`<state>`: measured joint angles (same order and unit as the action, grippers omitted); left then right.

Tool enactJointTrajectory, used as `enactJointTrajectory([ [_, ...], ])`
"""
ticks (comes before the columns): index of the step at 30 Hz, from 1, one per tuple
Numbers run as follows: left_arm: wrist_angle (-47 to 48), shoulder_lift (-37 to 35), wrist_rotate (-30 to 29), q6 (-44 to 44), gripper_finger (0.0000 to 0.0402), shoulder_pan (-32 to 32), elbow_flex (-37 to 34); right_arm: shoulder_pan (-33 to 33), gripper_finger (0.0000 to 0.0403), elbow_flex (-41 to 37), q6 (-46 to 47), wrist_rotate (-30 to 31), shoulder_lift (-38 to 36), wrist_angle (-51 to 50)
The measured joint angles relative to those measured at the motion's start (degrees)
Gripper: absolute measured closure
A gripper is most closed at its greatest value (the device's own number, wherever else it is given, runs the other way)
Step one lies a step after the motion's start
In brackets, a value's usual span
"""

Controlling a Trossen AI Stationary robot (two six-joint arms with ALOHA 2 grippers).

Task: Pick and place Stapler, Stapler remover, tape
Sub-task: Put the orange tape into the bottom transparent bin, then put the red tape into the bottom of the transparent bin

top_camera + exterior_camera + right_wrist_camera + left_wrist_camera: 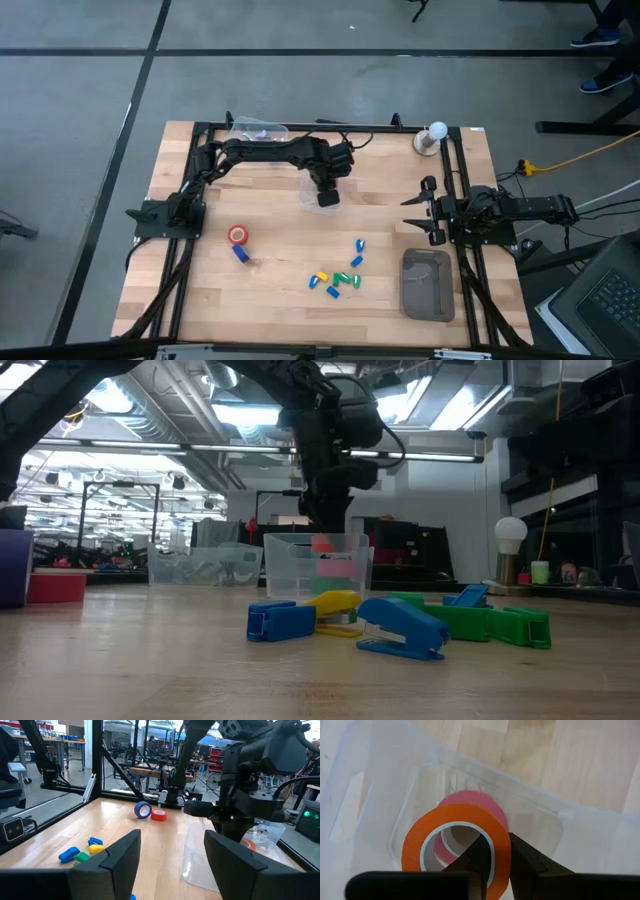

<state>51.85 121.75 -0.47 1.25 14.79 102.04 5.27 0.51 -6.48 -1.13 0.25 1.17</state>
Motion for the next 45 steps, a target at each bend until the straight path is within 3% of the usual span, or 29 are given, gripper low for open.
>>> enactJointTrajectory([
  [21,-1.0,1.44,-2.95,-0.48,0.0349,-0.81,0.02,-0.01,0.0178,0.0,0.0,0.0,-0.02,0.0],
  [35,-0.73,1.44,-3.49,-2.56,0.0288,-0.81,0.02,-0.01,0.0178,0.0,0.0,0.0,0.0,0.02],
  [45,-0.6,0.55,-4.3,0.19,0.0279,-0.81,0.14,0.0,0.0178,0.0,0.0,0.0,-0.01,0.01],
])
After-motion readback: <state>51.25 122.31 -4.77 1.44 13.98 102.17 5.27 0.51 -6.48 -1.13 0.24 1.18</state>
